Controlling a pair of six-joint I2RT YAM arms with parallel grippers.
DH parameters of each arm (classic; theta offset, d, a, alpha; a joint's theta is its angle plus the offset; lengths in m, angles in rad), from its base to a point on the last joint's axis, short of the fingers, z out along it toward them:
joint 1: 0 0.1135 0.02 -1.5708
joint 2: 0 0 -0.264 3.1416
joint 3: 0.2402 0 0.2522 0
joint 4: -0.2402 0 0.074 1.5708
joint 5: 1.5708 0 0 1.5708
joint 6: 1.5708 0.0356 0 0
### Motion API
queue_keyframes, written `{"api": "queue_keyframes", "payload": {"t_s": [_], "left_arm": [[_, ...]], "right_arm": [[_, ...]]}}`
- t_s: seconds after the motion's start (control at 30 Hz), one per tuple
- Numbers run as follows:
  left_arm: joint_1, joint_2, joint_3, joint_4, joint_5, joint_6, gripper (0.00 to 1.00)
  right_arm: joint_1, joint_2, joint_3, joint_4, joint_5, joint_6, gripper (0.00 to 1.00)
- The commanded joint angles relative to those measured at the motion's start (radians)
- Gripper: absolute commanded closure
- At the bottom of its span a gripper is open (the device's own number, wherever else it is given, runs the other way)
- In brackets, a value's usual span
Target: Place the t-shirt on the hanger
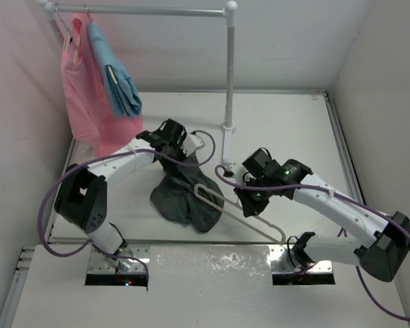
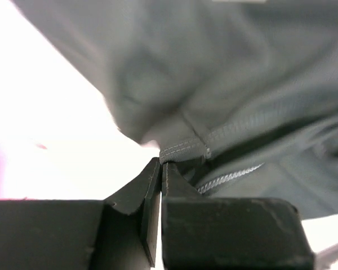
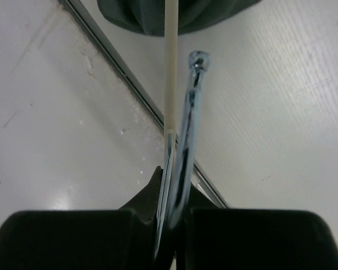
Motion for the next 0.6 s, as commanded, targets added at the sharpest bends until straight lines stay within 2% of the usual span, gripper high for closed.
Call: {"api": "queue_keyframes", "payload": {"t_s": [0.0,0.2,0.27,0.47,0.57], "left_arm": [[0.011,-0.09,0.156,0.014,0.04,-0.058,1.0],[0.011,-0.095,0.253,-0.021,0.175,-0.135,1.0],[0.009,-0.093,0.26,-0.02,0.202,-0.156,1.0],[0.009,-0.075,0.297,-0.021,0.213,-0.193,1.0],[0.008,-0.061,0.328,-0.02,0.215,-0.213,1.0]], "right_arm": [[0.002,-0.028,0.089,0.051,-0.004,-0.019,1.0],[0.004,-0.046,0.153,0.103,0.018,-0.006,1.0],[0.002,-0.049,0.178,0.117,0.068,0.012,1.0],[0.004,0.017,0.248,0.164,0.247,0.07,1.0],[0.004,0.078,0.259,0.163,0.254,0.102,1.0]]}}
